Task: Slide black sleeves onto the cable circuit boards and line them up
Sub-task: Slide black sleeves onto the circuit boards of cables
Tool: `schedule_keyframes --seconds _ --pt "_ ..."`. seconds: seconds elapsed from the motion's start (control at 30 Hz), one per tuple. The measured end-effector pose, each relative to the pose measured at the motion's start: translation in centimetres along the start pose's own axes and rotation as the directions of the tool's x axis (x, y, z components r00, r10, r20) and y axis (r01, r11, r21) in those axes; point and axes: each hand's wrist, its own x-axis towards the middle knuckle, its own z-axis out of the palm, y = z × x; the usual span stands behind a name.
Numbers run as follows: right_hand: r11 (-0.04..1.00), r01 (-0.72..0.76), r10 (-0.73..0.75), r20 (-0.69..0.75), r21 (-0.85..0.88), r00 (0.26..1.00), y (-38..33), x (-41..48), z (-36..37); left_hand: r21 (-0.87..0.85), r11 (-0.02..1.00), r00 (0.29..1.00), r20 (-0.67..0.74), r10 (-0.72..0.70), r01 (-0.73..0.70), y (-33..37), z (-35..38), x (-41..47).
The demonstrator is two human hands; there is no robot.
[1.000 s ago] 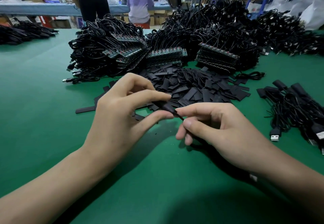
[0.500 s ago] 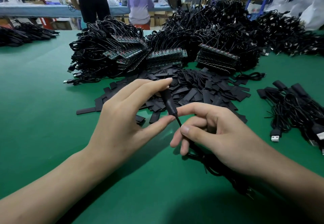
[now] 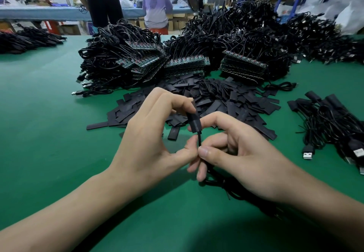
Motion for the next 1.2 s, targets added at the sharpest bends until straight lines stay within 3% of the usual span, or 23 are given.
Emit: schedule_keyframes --seconds 0.2,0.33,0.4,0.47,0.53,0.63,0.7,0.77,0.87,0.97,1.07,1.2 --pt "0.999 -0.012 0.009 -0.062 -0.044 0.998 -0.9 -0.1 -0.7 -0.043 0.998 0.999 -0.001 -0.043 0.043 -0.2 0.0 0.1" --pt "0.997 -0.073 0.063 -0.375 -0.014 0.925 -1.8 0.0 -3.2 -0.041 0.995 0.995 0.025 -0.093 0.094 -0.8 -0.3 0.0" --pt "0.968 -0.175 0.054 -0.534 -0.179 0.844 -1.6 0.2 -5.7 -0.029 0.994 0.994 0.036 -0.106 0.107 -0.9 -0.4 0.0" --pt "0.800 -0.357 0.002 -0.594 -0.482 0.805 -0.9 0.2 -8.6 -0.017 0.994 0.993 0.051 -0.108 0.109 -0.9 -0.4 0.0" --pt "0.547 -0.539 0.030 -0.629 -0.641 0.777 0.0 -0.2 -10.8 -0.009 0.994 0.992 0.064 -0.110 0.111 -0.9 -0.4 -0.1" --pt "0.144 -0.708 0.076 -0.706 -0.691 0.704 0.7 -1.0 -12.6 -0.003 0.994 0.992 0.070 -0.110 0.110 -0.9 -0.4 -0.1" --pt "-0.002 -0.714 0.022 -0.714 -0.700 0.700 0.6 -1.2 -12.9 -0.002 0.994 0.992 0.073 -0.107 0.108 -1.0 -0.5 -0.1" --pt "-0.045 -0.682 -0.018 -0.682 -0.730 0.731 0.5 -1.0 -12.0 0.001 0.994 0.991 0.081 -0.110 0.110 -1.0 -0.5 -0.1" --pt "-0.073 -0.599 0.157 -0.602 -0.798 0.783 1.2 -0.4 -10.1 0.002 0.993 0.988 0.098 -0.116 0.117 -1.0 -0.5 -0.1" --pt "-0.138 -0.573 0.323 -0.583 -0.808 0.745 1.5 -0.5 -10.0 0.000 0.993 0.987 0.109 -0.117 0.118 -1.2 -0.6 -0.2" --pt "-0.215 -0.586 0.355 -0.621 -0.782 0.699 1.6 -1.1 -11.6 0.002 0.993 0.985 0.120 -0.121 0.122 -1.3 -0.6 -0.3" --pt "-0.228 -0.623 0.366 -0.658 -0.749 0.658 1.9 -1.6 -13.4 0.005 0.992 0.982 0.137 -0.129 0.130 -1.5 -0.6 -0.4"
